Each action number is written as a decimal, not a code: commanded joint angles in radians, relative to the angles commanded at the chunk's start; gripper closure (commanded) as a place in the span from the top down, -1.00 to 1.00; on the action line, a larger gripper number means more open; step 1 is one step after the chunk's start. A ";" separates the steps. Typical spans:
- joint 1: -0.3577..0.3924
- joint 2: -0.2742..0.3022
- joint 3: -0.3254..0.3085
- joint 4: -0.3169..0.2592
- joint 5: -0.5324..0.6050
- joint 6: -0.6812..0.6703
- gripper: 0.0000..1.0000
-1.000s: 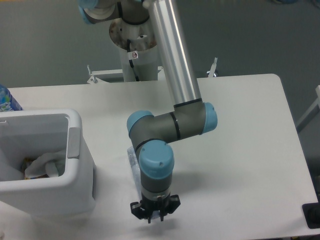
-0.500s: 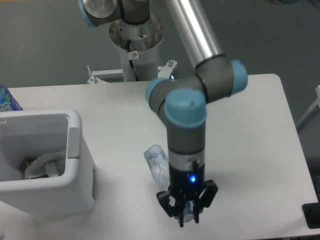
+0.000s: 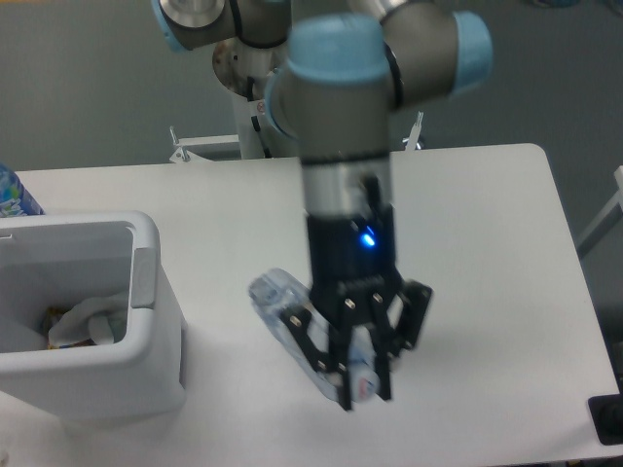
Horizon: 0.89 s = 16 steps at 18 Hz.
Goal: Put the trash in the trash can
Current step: 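Lift the water bottle and carry it over the white bin, then lower the bottle into the bin and open the gripper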
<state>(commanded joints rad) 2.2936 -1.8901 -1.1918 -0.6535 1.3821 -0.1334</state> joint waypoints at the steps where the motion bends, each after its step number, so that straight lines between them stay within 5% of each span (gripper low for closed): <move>1: -0.026 0.015 -0.008 -0.002 0.002 -0.002 -0.58; 8: -0.192 0.057 -0.038 -0.002 0.006 -0.005 -0.58; 16: -0.267 -0.015 -0.045 -0.002 0.003 0.008 -0.57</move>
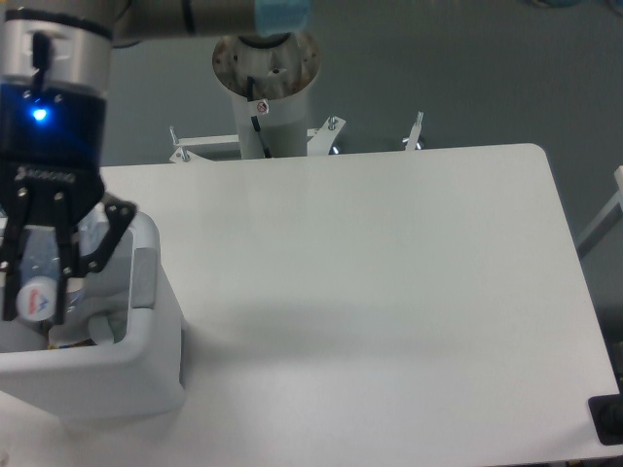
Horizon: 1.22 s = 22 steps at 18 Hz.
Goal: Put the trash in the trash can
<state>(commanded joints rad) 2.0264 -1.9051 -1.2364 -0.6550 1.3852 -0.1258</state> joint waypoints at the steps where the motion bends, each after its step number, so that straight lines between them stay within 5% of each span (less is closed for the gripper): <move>1: 0.000 -0.009 0.000 0.000 0.000 0.000 -0.56; 5: -0.002 -0.028 -0.003 0.000 0.000 0.002 -0.30; 7: -0.002 -0.028 0.001 0.002 0.002 0.029 0.99; 15: 0.018 -0.006 -0.006 -0.009 0.021 0.052 1.00; 22: 0.159 -0.003 -0.041 -0.015 0.204 0.084 1.00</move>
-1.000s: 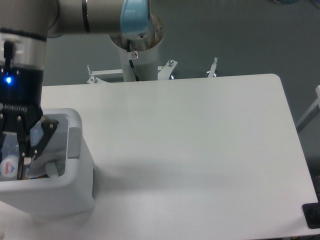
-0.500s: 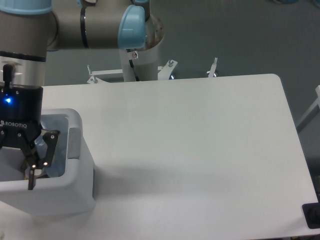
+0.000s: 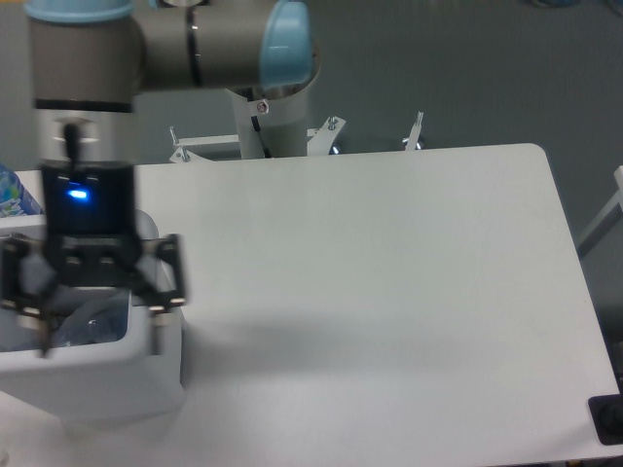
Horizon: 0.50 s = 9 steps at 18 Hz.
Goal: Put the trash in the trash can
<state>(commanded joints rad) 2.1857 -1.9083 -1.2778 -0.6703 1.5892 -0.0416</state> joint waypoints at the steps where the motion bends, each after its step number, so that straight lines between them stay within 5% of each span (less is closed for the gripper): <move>1: 0.028 0.003 -0.015 -0.014 0.000 0.035 1.00; 3: 0.069 0.026 -0.037 -0.053 0.000 0.141 1.00; 9: 0.213 0.092 -0.057 -0.290 -0.002 0.460 1.00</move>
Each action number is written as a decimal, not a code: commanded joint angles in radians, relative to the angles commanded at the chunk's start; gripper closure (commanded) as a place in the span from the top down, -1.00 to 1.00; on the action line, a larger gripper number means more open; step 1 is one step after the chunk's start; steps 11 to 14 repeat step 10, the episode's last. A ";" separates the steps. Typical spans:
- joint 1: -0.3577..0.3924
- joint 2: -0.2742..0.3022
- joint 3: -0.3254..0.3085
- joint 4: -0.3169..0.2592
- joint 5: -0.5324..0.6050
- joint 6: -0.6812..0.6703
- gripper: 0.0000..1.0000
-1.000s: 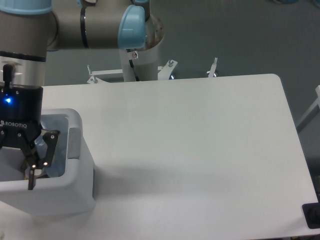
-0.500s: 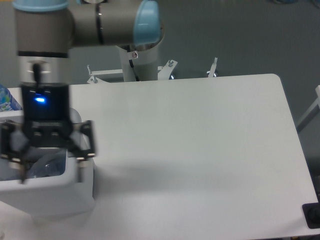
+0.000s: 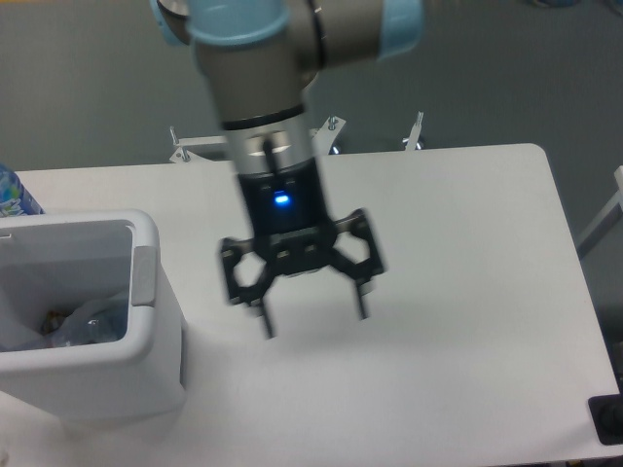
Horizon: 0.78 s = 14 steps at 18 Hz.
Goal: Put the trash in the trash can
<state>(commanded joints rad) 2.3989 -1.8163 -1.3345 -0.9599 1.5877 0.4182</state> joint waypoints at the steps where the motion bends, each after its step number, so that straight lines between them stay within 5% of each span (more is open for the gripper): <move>1: 0.020 0.012 -0.006 -0.054 0.002 0.060 1.00; 4: 0.093 0.054 -0.034 -0.193 0.002 0.262 1.00; 9: 0.201 0.095 -0.072 -0.206 -0.035 0.340 1.00; 14: 0.212 0.095 -0.072 -0.206 -0.038 0.341 1.00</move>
